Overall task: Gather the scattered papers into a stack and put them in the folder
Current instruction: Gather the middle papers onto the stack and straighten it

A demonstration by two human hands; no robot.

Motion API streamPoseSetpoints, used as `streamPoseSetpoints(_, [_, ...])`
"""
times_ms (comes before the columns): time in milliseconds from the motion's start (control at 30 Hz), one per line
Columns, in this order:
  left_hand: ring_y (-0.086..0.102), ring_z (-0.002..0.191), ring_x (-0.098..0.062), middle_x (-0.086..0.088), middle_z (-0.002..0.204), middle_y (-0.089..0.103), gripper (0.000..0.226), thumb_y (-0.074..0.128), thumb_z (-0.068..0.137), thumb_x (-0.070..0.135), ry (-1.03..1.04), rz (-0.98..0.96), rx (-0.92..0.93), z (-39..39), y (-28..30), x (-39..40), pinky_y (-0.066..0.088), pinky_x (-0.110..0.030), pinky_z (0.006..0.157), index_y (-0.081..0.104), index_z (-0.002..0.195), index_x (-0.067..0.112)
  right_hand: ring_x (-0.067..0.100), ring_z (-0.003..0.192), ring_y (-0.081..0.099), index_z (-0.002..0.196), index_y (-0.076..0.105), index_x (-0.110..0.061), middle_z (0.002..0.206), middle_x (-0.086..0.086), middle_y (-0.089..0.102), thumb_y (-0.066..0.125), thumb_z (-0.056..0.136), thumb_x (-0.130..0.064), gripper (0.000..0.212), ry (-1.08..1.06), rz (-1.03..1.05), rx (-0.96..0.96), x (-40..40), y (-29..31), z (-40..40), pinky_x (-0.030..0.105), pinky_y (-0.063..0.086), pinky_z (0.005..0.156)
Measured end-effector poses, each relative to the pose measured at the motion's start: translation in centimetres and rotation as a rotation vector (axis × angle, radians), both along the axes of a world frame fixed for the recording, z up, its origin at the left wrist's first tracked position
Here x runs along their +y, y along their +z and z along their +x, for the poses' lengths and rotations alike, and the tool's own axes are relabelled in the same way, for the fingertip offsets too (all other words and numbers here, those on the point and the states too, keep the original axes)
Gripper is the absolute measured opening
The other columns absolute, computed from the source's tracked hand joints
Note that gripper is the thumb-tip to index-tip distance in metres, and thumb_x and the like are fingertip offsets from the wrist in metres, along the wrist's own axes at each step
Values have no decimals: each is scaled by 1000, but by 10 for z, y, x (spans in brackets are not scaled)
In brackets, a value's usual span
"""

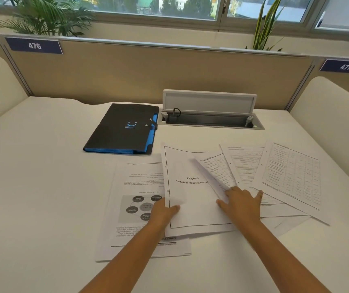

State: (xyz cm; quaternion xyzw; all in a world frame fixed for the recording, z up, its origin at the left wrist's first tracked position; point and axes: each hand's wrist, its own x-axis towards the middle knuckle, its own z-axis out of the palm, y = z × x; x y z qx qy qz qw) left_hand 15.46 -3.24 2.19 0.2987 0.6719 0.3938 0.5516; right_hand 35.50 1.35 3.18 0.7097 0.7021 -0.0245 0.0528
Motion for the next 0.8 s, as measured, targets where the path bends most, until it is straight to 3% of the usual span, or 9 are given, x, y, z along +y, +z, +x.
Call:
streamPoseSetpoints(167, [58, 92, -25, -17, 117, 62, 33, 60, 84, 4, 14, 4, -28, 0, -2, 0, 48, -32, 81, 55, 117, 3, 18, 92, 60, 96, 64, -19, 101, -5, 64, 43, 90, -32, 25, -2, 74, 8, 2, 0, -3, 53, 12, 113])
streamPoseSetpoints(267, [59, 91, -25, -17, 117, 62, 35, 60, 84, 4, 13, 3, -28, -1, -3, -1, 48, -33, 81, 54, 118, 2, 17, 81, 62, 86, 65, -18, 85, -4, 67, 45, 89, -28, 23, -46, 134, 26, 4, 5, -4, 49, 13, 115])
streamPoseSetpoints(400, [59, 90, -23, -18, 118, 62, 35, 60, 84, 4, 6, 6, -37, -1, -4, -1, 48, -31, 78, 54, 118, 1, 24, 77, 64, 73, 65, -15, 70, 0, 66, 53, 85, -29, 22, -204, 293, 282, 11, 24, 5, 54, 18, 112])
streamPoseSetpoints(467, [58, 90, -23, -17, 118, 62, 35, 60, 84, 4, 8, 6, -34, -1, -4, 0, 48, -31, 78, 54, 119, 1, 26, 93, 63, 76, 68, -17, 90, 1, 70, 56, 84, -31, 21, -192, 297, 341, 10, 32, 2, 57, 16, 112])
streamPoseSetpoints(533, [57, 90, -23, -17, 118, 61, 35, 59, 85, 6, 8, 11, -26, 0, -5, 1, 48, -31, 79, 53, 120, 2, 23, 115, 52, 82, 71, -22, 125, -3, 60, 56, 85, -38, 22, -84, 261, 280, 4, 35, -9, 57, 9, 111])
streamPoseSetpoints(567, [57, 90, -22, -16, 118, 61, 35, 58, 86, 7, 7, 16, -17, 1, -5, 1, 47, -31, 79, 53, 120, 3, 21, 121, 47, 84, 71, -24, 132, -6, 54, 55, 85, -40, 23, -34, 236, 262, 0, 36, -16, 57, 6, 111])
streamPoseSetpoints(700, [58, 94, -24, -13, 119, 60, 40, 54, 89, 17, 17, 34, -29, 6, -2, -1, 51, -32, 75, 49, 128, 7, 18, 126, 43, 87, 72, -24, 135, -9, 52, 54, 85, -45, 28, 75, 120, 403, -4, 32, -49, 59, 2, 111])
streamPoseSetpoints(800, [58, 108, -28, -11, 126, 57, 47, 44, 92, 38, 35, 48, -35, 8, 2, 3, 50, -39, 89, 44, 133, 15, 15, 128, 44, 88, 73, -20, 136, -6, 53, 48, 88, -52, 40, 92, -12, 633, -7, 27, -70, 61, -4, 110])
